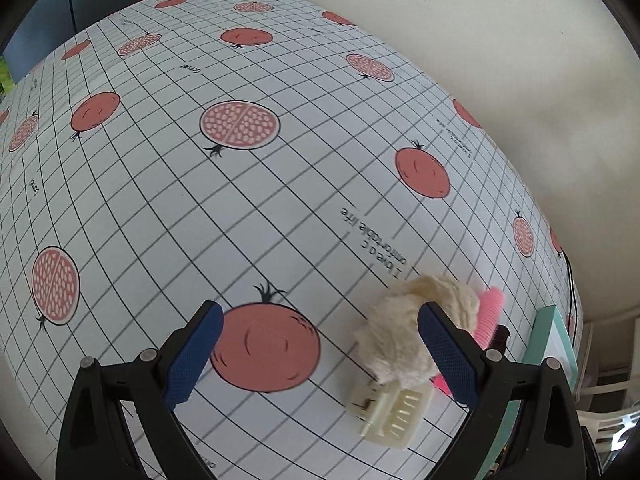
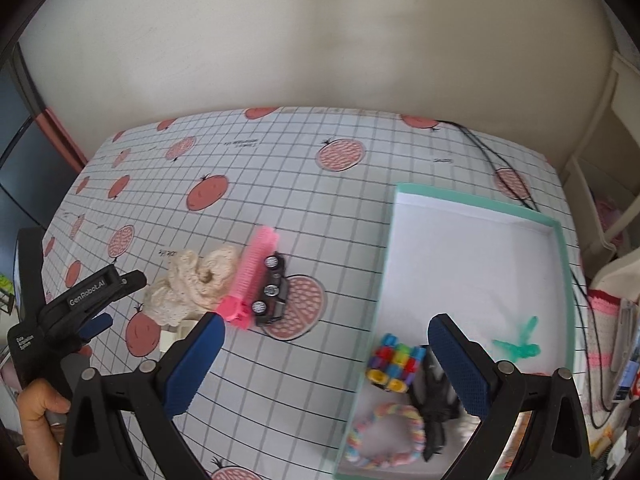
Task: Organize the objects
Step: 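Grasp the lace scrunchie with the left gripper while the right gripper grasps the claw clip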
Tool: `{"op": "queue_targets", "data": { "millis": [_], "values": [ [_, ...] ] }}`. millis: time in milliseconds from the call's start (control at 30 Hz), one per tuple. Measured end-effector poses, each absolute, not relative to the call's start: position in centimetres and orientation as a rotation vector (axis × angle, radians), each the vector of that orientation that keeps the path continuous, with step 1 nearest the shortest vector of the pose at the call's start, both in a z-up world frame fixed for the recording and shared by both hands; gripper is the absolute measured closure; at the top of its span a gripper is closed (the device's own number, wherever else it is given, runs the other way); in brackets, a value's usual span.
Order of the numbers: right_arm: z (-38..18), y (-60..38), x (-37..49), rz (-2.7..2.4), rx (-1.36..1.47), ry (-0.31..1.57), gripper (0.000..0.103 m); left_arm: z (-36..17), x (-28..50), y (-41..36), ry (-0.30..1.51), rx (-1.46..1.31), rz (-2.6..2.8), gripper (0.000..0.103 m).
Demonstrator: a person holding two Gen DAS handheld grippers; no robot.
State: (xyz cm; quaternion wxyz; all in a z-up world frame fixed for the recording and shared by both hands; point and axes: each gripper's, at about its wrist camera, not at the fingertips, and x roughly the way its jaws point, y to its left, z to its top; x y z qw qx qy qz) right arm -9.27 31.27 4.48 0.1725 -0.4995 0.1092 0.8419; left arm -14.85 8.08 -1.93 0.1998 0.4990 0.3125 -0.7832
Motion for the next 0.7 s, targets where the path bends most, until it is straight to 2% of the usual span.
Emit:
{"op": "queue_targets", "data": {
  "millis": [433,700],
  "values": [
    [0.9,28.6,-11.1,2.392,-1.535,0.249,0.0,-2.8,-15.4,8.3,1.039,1.462,-2.244,0.005],
    [0.8,29.5,-10.8,2.371,-1.533,0.273,0.0,-2.2,-16.8,10.5,0.959,1.501,-2.388,0.005]
  ]
}}
